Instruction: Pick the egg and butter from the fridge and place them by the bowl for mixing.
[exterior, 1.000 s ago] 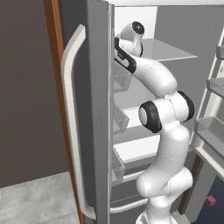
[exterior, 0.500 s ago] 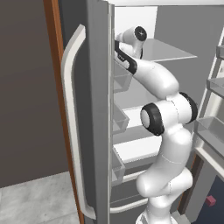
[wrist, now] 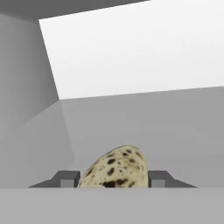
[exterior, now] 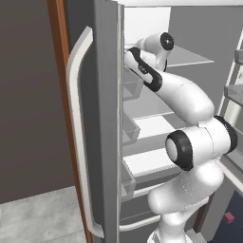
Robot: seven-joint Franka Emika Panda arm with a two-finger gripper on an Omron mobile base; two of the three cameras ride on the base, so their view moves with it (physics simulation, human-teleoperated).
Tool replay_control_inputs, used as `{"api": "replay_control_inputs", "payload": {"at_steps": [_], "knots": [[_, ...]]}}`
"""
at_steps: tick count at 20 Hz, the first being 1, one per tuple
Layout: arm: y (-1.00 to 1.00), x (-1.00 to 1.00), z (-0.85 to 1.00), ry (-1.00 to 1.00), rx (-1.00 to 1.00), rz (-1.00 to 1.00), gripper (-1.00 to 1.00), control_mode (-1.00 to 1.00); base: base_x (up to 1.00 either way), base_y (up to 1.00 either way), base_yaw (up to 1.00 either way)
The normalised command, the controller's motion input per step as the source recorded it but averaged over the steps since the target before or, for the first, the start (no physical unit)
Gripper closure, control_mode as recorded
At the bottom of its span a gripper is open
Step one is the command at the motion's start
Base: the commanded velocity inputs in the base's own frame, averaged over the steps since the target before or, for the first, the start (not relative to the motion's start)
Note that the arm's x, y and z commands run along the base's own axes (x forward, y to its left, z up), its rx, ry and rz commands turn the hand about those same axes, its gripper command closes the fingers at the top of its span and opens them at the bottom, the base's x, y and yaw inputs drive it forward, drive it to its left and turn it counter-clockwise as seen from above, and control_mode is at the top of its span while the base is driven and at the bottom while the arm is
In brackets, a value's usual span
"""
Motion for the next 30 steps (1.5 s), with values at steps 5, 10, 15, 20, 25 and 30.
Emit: {"api": "replay_control_inputs", "payload": {"at_steps": [5, 10, 15, 20, 25, 30], "knots": [[-0.34, -1.00, 0.00, -0.09, 0.01, 0.00, 1.00, -1.00, 0.00, 0.00, 0.00], [-0.43, -1.00, 0.00, -0.11, 0.02, 0.00, 1.00, -1.00, 0.00, 0.00, 0.00], [-0.43, -1.00, 0.00, -0.10, 0.00, 0.04, 1.00, -1.00, 0.00, 0.00, 0.00], [-0.47, -1.00, 0.00, -0.04, 0.00, 0.05, 1.00, -1.00, 0.00, 0.00, 0.00], [-0.31, -1.00, 0.00, 0.14, -0.04, 0.04, 1.00, -1.00, 0.00, 0.00, 0.00], [-0.05, -1.00, -0.10, 0.37, -0.20, 0.01, 1.00, -1.00, 0.00, 0.00, 0.00]]}}
